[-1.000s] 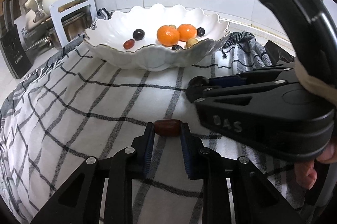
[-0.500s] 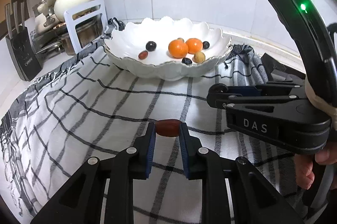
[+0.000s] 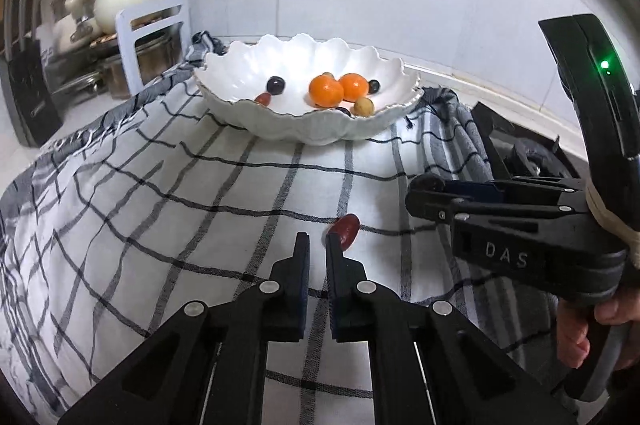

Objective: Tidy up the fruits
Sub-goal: 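Lower the left tool onto the red-brown date while the right tool lowers onto the black plum, then close the left tool on the date while the right tool closes on the black plum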

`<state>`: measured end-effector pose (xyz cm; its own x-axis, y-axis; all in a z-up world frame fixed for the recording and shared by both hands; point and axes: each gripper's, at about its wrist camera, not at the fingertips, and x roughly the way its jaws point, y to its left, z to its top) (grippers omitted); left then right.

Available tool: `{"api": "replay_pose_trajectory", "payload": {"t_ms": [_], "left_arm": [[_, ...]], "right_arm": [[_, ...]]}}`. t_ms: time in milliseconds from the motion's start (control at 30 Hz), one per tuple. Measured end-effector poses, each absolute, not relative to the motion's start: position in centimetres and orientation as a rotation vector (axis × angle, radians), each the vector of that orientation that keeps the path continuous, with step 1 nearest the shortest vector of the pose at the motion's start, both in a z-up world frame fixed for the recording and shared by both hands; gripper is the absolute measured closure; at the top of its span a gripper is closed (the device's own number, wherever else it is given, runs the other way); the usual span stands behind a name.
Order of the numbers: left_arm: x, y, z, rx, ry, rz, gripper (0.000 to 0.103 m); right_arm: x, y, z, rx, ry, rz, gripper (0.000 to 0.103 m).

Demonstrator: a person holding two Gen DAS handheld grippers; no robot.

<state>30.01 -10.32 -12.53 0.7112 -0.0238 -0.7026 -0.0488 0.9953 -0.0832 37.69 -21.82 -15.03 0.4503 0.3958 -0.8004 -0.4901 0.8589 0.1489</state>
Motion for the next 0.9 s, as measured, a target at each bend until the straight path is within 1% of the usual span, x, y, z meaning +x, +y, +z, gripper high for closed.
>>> {"api": "replay_pose_trajectory", "payload": {"t_ms": [133,200,333,400,567,900], "left_arm": [[30.5,-10.7,-12.9,-0.063,0.787,-0.032,0.091],[30.8,-10.9,-13.1,-0.045,0.787,-0.050,0.085],[31.5,-11.3,-13.2,-0.005,0.790,-0.111,0.080],[31.9,-11.4,-13.3,0.010,0.793,-0.147,0.076],[33.1,-11.5,-13.9,0.093,0.807,-0.215,0.075],[35.6,-11.0,-15.5,0.100,0.872,-0.298,0.075]], "right_arm": [[37.0,-22.3,-15.2,-0.096,0.959,0.524,0.074],[36.6,-22.7,-15.0,-0.085,0.950,0.502,0.074],[36.1,-23.4,-14.9,-0.063,0.947,0.455,0.074],[36.0,-23.6,-15.1,-0.041,0.956,0.442,0.074],[35.5,-23.5,-15.4,-0.023,0.955,0.396,0.074],[35.1,-23.0,-15.9,0.026,0.965,0.315,0.074]]}}
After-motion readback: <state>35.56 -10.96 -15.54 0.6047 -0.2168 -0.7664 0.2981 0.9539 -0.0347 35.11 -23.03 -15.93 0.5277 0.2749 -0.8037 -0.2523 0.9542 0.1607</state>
